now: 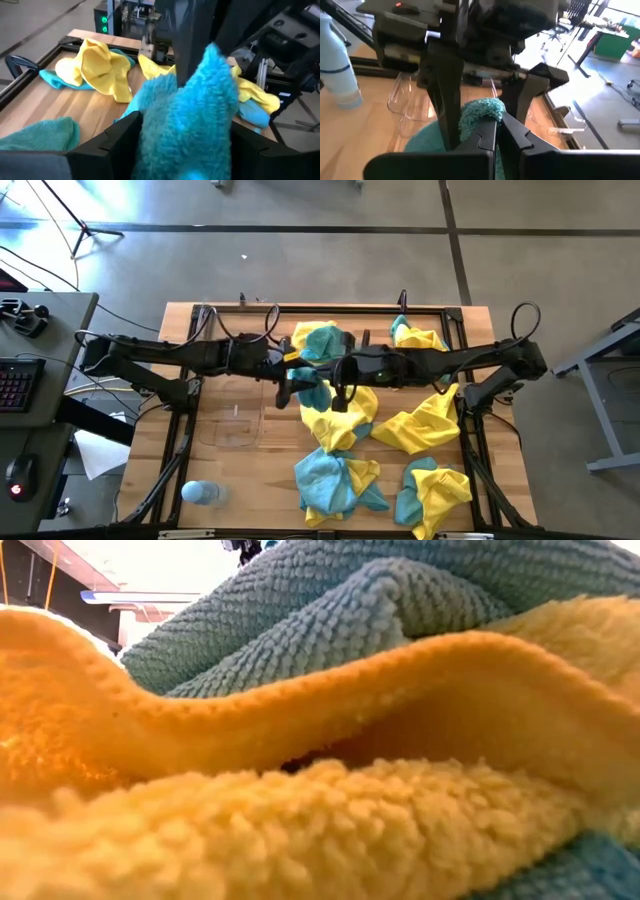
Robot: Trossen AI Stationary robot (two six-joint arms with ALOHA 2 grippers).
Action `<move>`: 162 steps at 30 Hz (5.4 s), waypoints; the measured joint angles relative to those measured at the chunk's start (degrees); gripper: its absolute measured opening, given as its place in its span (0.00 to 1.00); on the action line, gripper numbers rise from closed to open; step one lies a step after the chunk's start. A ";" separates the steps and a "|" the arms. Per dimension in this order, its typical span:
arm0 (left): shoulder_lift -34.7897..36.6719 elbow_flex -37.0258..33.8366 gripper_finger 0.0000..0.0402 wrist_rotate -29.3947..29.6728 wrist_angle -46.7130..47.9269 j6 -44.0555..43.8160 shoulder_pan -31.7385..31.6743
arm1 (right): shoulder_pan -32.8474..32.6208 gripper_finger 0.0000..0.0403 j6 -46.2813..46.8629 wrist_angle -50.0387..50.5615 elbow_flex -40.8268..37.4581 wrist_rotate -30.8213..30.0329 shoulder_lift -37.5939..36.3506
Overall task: Sort microfiber towel by color & place in baskets
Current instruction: Put the blue microfiber cloth into the bottom transparent bin, then put the yellow microfiber cloth into the top transparent bin
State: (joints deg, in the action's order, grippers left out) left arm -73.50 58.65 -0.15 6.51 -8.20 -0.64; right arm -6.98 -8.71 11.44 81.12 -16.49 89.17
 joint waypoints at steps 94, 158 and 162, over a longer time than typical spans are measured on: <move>13.70 -9.87 0.52 5.54 60.72 -18.43 8.58 | -0.90 0.31 29.40 36.76 -0.42 -4.90 -6.29; 13.88 -7.63 0.35 5.86 64.45 -20.08 11.76 | -0.90 0.31 37.24 36.56 -0.42 -5.92 -6.32; 22.17 -7.61 0.35 7.80 60.70 -20.74 13.58 | -0.90 0.31 41.24 38.60 -0.42 -5.92 -6.32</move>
State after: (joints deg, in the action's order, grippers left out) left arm -51.32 51.05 7.65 67.20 -28.94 12.93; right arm -7.88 32.52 50.05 80.71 -22.41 82.85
